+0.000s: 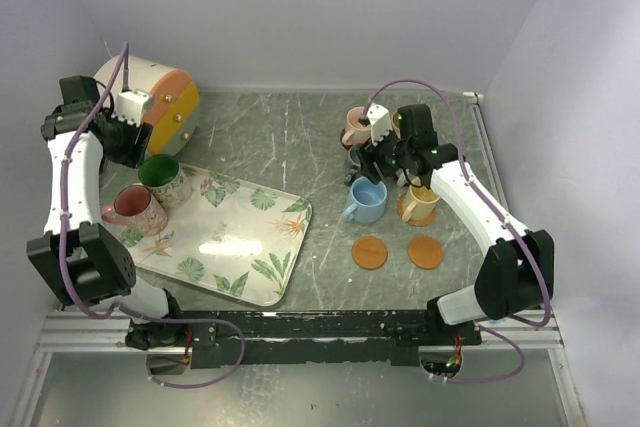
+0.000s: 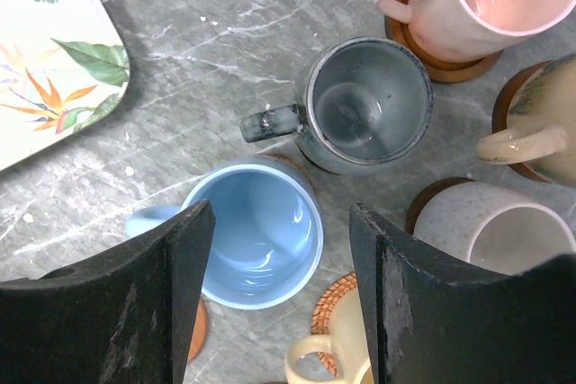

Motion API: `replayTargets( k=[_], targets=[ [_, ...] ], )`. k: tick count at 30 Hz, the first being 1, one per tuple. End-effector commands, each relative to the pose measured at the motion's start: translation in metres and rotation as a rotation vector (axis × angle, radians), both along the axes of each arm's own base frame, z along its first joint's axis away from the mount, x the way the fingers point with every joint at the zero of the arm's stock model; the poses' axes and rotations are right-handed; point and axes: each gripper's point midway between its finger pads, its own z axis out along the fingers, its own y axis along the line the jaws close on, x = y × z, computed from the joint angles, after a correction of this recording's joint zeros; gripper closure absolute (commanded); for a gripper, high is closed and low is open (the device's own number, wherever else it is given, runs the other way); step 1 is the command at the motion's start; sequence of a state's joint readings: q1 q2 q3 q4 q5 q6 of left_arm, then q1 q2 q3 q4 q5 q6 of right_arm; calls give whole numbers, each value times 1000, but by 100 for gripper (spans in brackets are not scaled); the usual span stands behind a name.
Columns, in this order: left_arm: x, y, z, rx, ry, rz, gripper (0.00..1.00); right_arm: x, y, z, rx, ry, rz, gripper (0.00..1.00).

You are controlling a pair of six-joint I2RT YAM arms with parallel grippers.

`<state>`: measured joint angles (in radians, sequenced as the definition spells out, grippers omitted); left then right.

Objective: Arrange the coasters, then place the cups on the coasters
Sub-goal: Move the cup to the tray.

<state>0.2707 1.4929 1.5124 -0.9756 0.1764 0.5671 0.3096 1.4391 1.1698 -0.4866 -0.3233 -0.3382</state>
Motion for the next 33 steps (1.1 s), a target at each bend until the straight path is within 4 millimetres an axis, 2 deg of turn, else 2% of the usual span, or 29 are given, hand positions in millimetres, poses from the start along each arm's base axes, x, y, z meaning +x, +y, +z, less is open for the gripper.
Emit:
replayTargets(
  k=[1,6,13,20,28,33],
  targets=[
    [0,16,-32,19,81,-67,32,-3,2,7,22,-34,8,38],
    [11,18,-56,11,95,-102,33,-6,0,7,19,-38,8,38],
    [31,11,-77,-2,35,-180,36,-8,-1,2,10,-29,8,38],
    [37,-1,-99,-38,74,-228,41,-7,-2,-3,2,-17,3,38],
    [24,-36,-110,-96,125,-248,48,-7,-2,-8,-2,1,0,38],
    [13,-64,-106,-160,162,-242,50,-6,-3,-11,-7,6,-2,38]
  ],
)
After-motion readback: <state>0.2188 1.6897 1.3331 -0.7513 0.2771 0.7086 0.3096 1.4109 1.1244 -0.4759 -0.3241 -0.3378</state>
